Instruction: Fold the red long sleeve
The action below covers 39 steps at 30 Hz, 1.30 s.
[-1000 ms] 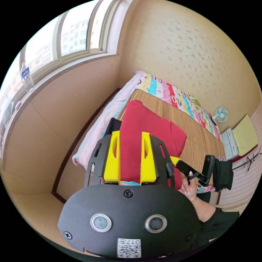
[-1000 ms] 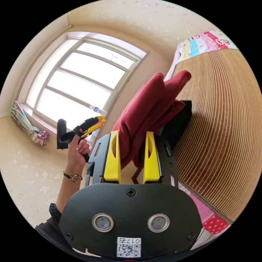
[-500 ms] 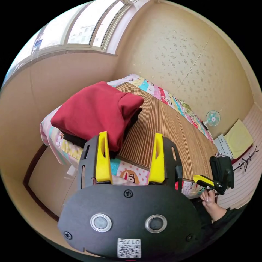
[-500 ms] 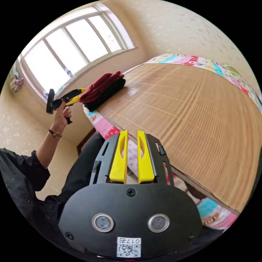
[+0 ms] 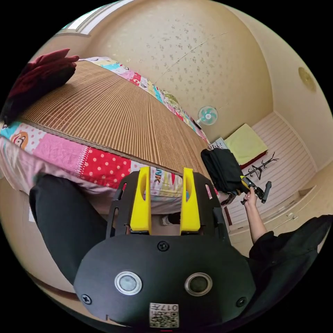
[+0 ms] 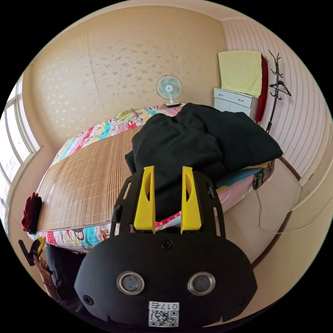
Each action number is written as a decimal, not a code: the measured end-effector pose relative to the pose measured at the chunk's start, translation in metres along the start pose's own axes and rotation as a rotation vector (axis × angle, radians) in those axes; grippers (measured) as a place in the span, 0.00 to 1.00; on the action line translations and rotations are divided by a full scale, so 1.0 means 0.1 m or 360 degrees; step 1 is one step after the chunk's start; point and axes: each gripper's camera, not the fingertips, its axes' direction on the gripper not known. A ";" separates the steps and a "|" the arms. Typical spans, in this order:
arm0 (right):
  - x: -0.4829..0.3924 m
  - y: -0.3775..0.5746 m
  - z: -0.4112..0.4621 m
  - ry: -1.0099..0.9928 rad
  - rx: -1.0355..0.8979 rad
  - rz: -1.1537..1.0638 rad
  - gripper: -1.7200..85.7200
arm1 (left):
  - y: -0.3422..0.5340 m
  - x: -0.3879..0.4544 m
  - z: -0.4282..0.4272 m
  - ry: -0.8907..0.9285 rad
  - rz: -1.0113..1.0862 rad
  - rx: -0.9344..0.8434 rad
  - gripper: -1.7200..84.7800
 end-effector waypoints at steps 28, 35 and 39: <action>-1.66 0.81 0.27 -0.0844 -0.0208 -0.0214 0.12 | 0.55 -0.04 0.23 0.0023 0.0080 -0.0036 0.10; -1.28 0.95 0.85 -0.1274 -0.0520 -0.0083 0.10 | 0.41 0.21 0.70 0.0121 0.0221 -0.0120 0.02; -1.37 0.96 0.88 -0.1236 -0.0529 -0.0141 0.07 | 0.15 0.58 1.17 0.0170 0.0465 -0.0342 0.03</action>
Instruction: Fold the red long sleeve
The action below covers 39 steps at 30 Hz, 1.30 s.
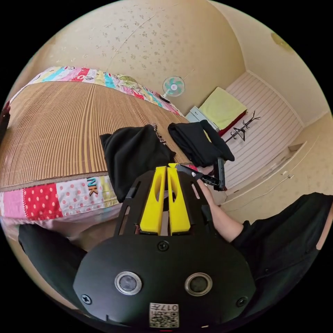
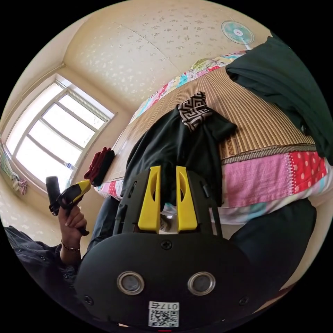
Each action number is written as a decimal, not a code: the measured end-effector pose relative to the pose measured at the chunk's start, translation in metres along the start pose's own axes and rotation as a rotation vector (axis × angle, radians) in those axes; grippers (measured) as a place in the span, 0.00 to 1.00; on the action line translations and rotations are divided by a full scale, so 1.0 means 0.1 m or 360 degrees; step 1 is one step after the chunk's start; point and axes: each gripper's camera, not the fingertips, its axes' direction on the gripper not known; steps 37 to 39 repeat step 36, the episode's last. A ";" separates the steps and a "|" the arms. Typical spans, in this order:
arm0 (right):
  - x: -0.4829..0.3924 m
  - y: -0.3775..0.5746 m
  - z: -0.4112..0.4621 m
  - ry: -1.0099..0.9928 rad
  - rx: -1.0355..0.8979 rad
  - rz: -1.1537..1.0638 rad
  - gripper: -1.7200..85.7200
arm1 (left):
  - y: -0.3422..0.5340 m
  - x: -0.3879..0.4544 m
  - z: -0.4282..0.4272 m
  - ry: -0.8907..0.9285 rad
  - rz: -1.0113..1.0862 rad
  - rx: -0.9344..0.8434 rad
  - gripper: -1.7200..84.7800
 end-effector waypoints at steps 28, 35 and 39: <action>0.20 -0.27 -0.73 -0.0487 0.0229 -0.0267 0.05 | -1.27 -0.64 1.33 0.0207 -0.0078 -0.0306 0.18; 0.10 -0.45 -0.72 -0.0851 0.0106 -0.0518 0.05 | -1.53 -1.10 1.82 0.0613 -0.0259 -0.0677 0.16; 0.09 -0.46 -0.71 -0.0869 0.0084 -0.0533 0.06 | -1.52 -1.18 1.87 0.0738 -0.0286 -0.0663 0.12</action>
